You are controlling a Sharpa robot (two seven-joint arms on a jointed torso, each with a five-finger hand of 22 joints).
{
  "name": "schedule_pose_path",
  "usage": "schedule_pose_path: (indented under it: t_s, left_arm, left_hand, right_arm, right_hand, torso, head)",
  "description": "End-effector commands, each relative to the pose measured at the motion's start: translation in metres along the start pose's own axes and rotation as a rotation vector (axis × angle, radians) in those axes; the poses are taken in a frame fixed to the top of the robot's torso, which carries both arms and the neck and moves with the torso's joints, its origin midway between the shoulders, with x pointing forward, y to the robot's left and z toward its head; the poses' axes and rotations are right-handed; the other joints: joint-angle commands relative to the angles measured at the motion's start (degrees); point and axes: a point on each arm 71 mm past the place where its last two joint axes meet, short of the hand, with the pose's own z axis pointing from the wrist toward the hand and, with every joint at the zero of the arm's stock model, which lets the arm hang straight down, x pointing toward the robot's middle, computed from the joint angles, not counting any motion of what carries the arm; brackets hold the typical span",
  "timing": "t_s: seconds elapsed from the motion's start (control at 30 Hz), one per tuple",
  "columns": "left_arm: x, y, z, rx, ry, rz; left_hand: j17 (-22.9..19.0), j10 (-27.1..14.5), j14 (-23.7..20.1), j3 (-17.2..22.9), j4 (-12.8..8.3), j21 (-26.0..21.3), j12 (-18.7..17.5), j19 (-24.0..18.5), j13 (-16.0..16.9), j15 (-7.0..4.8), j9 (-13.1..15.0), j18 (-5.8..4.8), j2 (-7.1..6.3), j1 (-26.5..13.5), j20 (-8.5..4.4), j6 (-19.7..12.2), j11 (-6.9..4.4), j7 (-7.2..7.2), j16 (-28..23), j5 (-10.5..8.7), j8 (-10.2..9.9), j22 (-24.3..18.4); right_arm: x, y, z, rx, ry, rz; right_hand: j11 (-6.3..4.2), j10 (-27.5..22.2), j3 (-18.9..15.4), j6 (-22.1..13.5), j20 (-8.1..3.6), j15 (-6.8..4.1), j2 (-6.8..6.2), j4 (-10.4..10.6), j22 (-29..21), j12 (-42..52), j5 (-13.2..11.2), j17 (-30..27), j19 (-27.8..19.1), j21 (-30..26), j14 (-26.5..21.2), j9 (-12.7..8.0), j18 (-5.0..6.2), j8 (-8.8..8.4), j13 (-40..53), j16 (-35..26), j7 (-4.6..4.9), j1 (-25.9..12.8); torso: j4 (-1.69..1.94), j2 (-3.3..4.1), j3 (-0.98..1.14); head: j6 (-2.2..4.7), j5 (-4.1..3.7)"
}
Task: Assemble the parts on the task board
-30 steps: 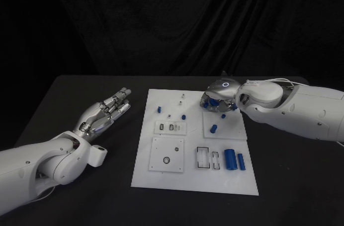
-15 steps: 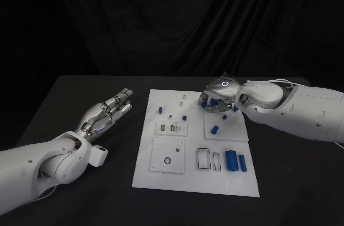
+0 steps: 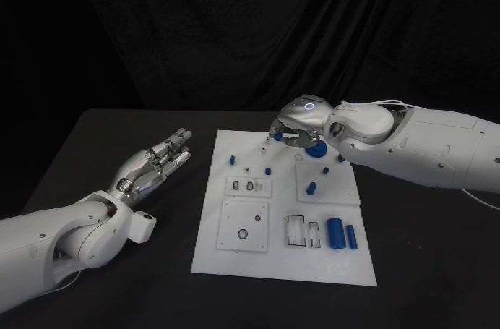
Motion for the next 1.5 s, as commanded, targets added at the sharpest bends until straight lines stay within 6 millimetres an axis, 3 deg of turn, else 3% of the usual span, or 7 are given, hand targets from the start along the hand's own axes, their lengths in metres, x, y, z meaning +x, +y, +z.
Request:
schedule_pose_path:
  t_s: [0.03,0.23,0.7,0.83,0.93,1.07,1.5]
  left_arm:
    - [0.002,-0.009,0.001,0.118,0.019,-0.005]
    - [0.004,-0.008,0.003,0.117,0.023,-0.008]
    - [0.005,-0.007,0.006,0.117,0.031,-0.012]
    - [0.006,-0.007,0.006,0.118,0.033,-0.013]
    - [0.006,-0.007,0.007,0.117,0.034,-0.014]
    - [0.006,-0.006,0.007,0.117,0.035,-0.014]
    - [0.006,-0.006,0.008,0.115,0.04,-0.017]
  left_hand:
    - [-0.07,-0.28,-0.02,0.14,-0.31,-0.33,-0.16,-0.03,-0.09,0.36,-0.04,0.68,-0.03,0.73,0.25,-0.14,0.06,0.25,-0.21,0.22,-0.15,-0.06]
    - [-0.07,-0.31,-0.02,0.16,-0.33,-0.33,-0.17,-0.03,-0.09,0.42,-0.02,0.75,0.01,0.78,0.38,-0.06,0.08,0.26,-0.21,0.23,-0.13,-0.06]
    - [-0.07,-0.32,-0.02,0.18,-0.34,-0.32,-0.17,-0.02,-0.1,0.45,-0.02,0.79,0.04,0.8,0.44,-0.08,0.09,0.28,-0.21,0.23,-0.13,-0.06]
    - [-0.07,-0.25,-0.02,0.22,-0.39,-0.3,-0.15,-0.01,-0.08,0.51,-0.01,0.88,0.09,0.88,0.58,0.03,0.14,0.32,-0.21,0.23,-0.11,-0.04]
    - [-0.07,-0.25,-0.02,0.22,-0.39,-0.3,-0.15,-0.01,-0.08,0.51,-0.01,0.88,0.09,0.88,0.58,0.03,0.14,0.32,-0.21,0.23,-0.11,-0.04]
    - [-0.07,-0.25,-0.02,0.22,-0.39,-0.3,-0.15,-0.01,-0.08,0.51,-0.01,0.88,0.09,0.88,0.58,0.03,0.14,0.32,-0.21,0.23,-0.11,-0.04]
    - [-0.07,-0.25,-0.02,0.25,-0.43,-0.3,-0.15,0.0,-0.07,0.57,-0.01,0.96,0.13,0.95,0.73,0.03,0.2,0.36,-0.21,0.23,-0.1,-0.04]
  right_arm:
    - [-0.004,-0.004,0.006,0.013,-0.023,-0.019]
    - [-0.003,-0.007,0.016,0.024,-0.003,-0.033]
    - [0.006,-0.006,0.026,0.024,0.061,-0.032]
    - [0.009,-0.004,0.027,0.023,0.07,-0.029]
    - [0.01,-0.004,0.027,0.022,0.074,-0.027]
    - [0.012,-0.003,0.027,0.022,0.079,-0.025]
    - [0.017,-0.002,0.028,0.023,0.092,-0.021]
  right_hand:
    - [-0.76,0.8,-0.03,-0.51,-0.09,-0.04,-0.4,0.4,0.16,-0.39,0.17,0.02,-0.16,-0.08,-0.29,0.06,-0.57,-0.36,0.08,-0.28,0.09,-0.14]
    - [-0.83,0.49,0.05,-1.02,-0.2,-0.15,-0.47,0.52,0.19,-0.81,0.19,-0.51,-0.19,-0.2,-0.44,0.18,-0.57,-0.73,-0.03,-0.7,0.15,-0.23]
    - [-0.79,-0.22,0.19,-1.98,-0.27,-0.12,-0.71,0.94,0.09,-1.7,0.18,-1.5,-0.41,-0.57,-0.91,0.37,-0.56,-1.46,-0.23,-1.52,0.15,-0.63]
    - [-0.87,-0.18,0.24,-2.18,-0.28,-0.14,-0.71,1.01,0.08,-1.76,0.19,-1.49,-0.43,-0.63,-0.89,0.38,-0.55,-1.62,-0.23,-1.51,0.24,-0.68]
    - [-0.87,-0.17,0.24,-2.23,-0.28,-0.14,-0.71,1.03,0.14,-1.78,0.19,-1.56,-0.38,-0.59,-0.91,0.39,-0.57,-1.65,-0.23,-1.55,0.28,-0.71]
    - [-0.88,-0.17,0.25,-2.24,-0.28,-0.15,-0.71,1.04,0.17,-1.79,0.19,-1.46,-0.36,-0.57,-0.88,0.39,-0.57,-1.67,-0.23,-1.49,0.3,-0.72]
    - [-0.93,-0.16,0.27,-2.34,-0.3,-0.16,-0.72,1.1,0.16,-1.84,0.19,-1.6,-0.38,-0.62,-0.9,0.41,-0.57,-1.75,-0.23,-1.58,0.46,-0.77]
  torso:
    - [0.22,0.11,-0.11]
    - [0.36,0.15,-0.2]
    - [0.21,0.2,-0.04]
    - [0.37,0.32,0.03]
    - [0.34,0.29,-0.01]
    - [0.05,0.21,-0.05]
    - [0.14,0.24,-0.09]
  head:
    - [0.11,-0.31]
    - [-0.05,-0.51]
    - [-0.38,-0.23]
    - [-0.23,-0.41]
    - [-0.32,-0.41]
    - [-0.51,-0.05]
    - [-0.63,-0.32]
